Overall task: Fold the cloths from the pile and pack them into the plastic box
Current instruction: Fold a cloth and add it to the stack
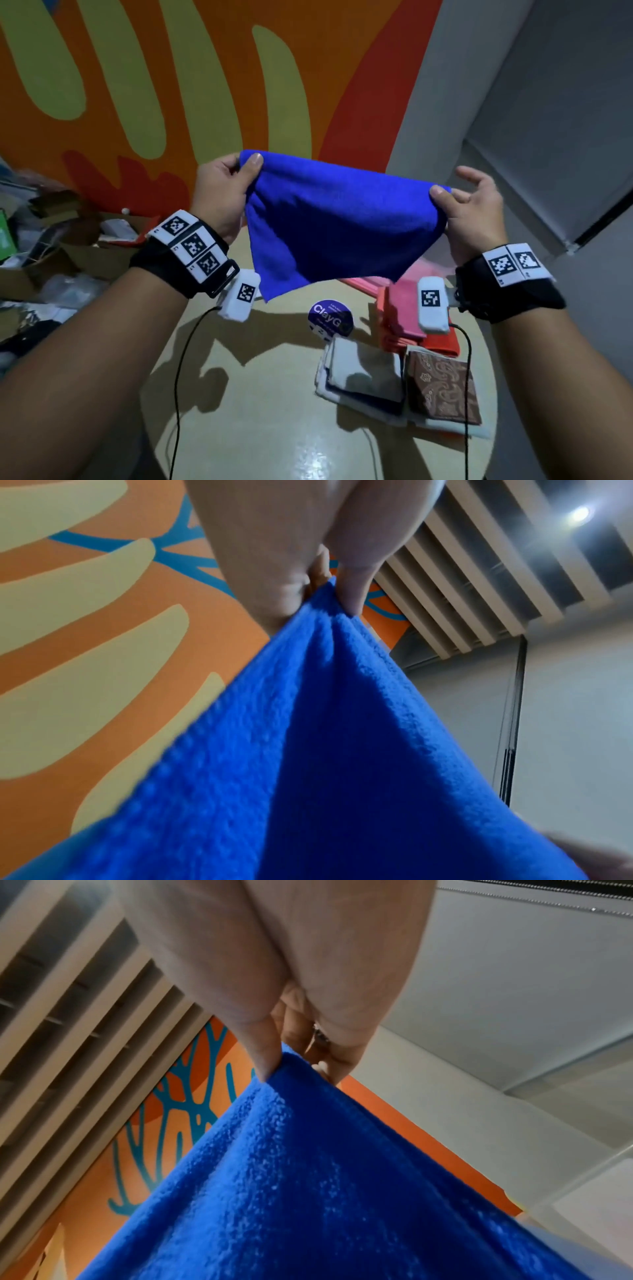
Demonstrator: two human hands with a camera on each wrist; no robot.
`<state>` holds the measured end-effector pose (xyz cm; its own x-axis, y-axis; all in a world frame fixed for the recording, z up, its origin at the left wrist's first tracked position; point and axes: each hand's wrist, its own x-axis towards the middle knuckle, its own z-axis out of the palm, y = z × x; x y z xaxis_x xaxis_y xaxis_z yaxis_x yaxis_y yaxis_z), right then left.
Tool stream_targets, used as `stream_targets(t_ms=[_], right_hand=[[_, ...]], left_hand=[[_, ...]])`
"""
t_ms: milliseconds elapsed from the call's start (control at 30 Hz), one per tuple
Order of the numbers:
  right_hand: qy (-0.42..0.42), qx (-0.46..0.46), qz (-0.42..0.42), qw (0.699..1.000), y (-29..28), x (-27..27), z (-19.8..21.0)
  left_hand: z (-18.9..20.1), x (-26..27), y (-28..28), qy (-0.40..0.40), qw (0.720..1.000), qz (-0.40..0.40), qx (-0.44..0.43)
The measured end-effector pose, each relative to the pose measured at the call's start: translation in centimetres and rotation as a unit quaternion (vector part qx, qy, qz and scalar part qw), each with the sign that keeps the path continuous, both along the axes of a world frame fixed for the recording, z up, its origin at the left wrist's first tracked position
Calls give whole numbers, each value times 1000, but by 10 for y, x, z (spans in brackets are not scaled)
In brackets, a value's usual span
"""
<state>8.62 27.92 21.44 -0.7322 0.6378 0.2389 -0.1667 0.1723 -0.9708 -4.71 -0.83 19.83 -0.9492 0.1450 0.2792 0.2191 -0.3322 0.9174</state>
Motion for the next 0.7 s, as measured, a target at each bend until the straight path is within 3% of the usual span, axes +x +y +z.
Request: stream_targets(t_ms=[100,233,500,700], right_hand=[[25,51,-12,998,3,-6,14],[34,76,10,996,7,-12,30],[42,117,46,991,8,-15,52],[39,133,0,990,10,-18,56]], left_hand=[[11,-4,-2,20,998,40,-48],[26,-13,-9,-31,999,38,-2],[44,-23,-17,5,998,53,-34],[49,-25,-16,32,995,70,-70]])
